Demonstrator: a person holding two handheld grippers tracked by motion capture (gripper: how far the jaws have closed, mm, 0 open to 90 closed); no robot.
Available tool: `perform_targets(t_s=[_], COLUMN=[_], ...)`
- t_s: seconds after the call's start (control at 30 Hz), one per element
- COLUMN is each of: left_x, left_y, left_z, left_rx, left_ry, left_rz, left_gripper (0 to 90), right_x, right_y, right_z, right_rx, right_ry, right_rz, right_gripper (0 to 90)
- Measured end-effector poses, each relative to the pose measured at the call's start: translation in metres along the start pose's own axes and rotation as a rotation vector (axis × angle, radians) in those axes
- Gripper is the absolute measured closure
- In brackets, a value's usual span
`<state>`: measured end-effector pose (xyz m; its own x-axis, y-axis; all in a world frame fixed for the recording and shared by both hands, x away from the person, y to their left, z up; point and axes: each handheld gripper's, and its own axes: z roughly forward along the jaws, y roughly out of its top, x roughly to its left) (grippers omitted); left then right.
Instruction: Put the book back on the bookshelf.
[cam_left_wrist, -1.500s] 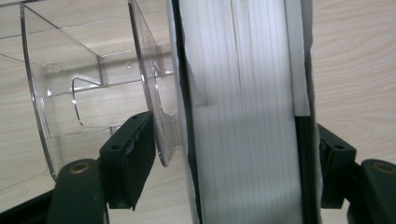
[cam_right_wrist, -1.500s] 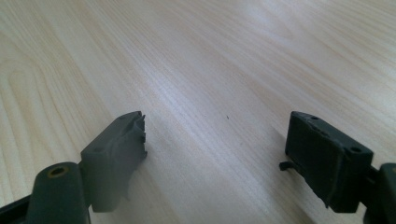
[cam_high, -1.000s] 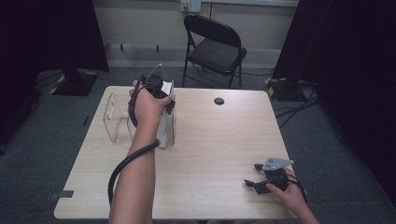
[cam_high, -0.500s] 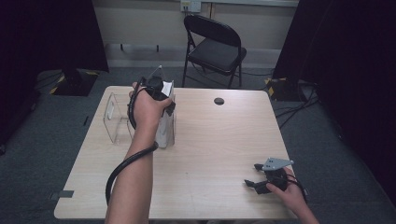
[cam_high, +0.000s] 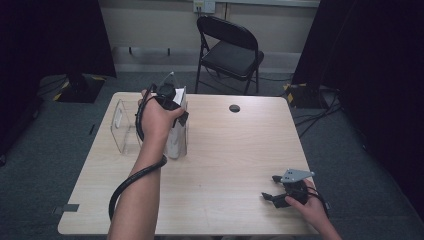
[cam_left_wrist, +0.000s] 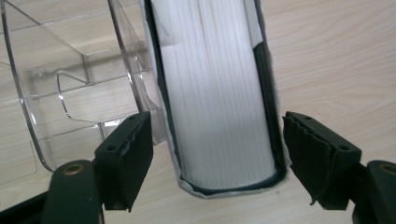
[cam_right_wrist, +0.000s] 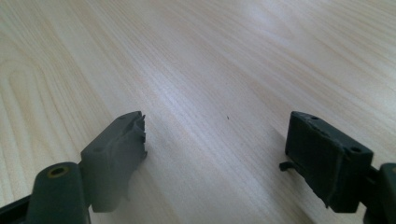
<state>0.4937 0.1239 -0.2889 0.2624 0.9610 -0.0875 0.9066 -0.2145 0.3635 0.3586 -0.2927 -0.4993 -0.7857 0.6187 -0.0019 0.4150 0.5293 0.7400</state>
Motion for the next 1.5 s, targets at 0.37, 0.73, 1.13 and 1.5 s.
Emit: perform_targets(t_s=[0.37, 0.73, 1.13, 1.5], left_x=[-0.002, 0.003, -0.001, -0.003], left_y=[-0.008, -0.017, -0.025, -0.036], left_z=[0.0, -0.004, -0.008, -0.009], left_rx=[-0.009, -0.011, -0.025, -0.04], left_ry=[-0.018, -0.023, -0.045, -0.068], left_rz=[0.021, 0.051, 0.087, 0.107], left_gripper=[25.3, 25.3, 25.2, 24.9], right_x=[0.0, 0.0, 0.0, 0.0], right_y=[0.0, 0.0, 0.0, 0.0], right_z=[0.0, 0.0, 0.0, 0.0], right_rx=[0.0, 0.0, 0.0, 0.001], right_ry=[0.001, 0.001, 0.001, 0.001], right_rz=[0.001, -0.002, -0.002, 0.0], right_gripper=[19.2, 19.2, 19.2, 19.2])
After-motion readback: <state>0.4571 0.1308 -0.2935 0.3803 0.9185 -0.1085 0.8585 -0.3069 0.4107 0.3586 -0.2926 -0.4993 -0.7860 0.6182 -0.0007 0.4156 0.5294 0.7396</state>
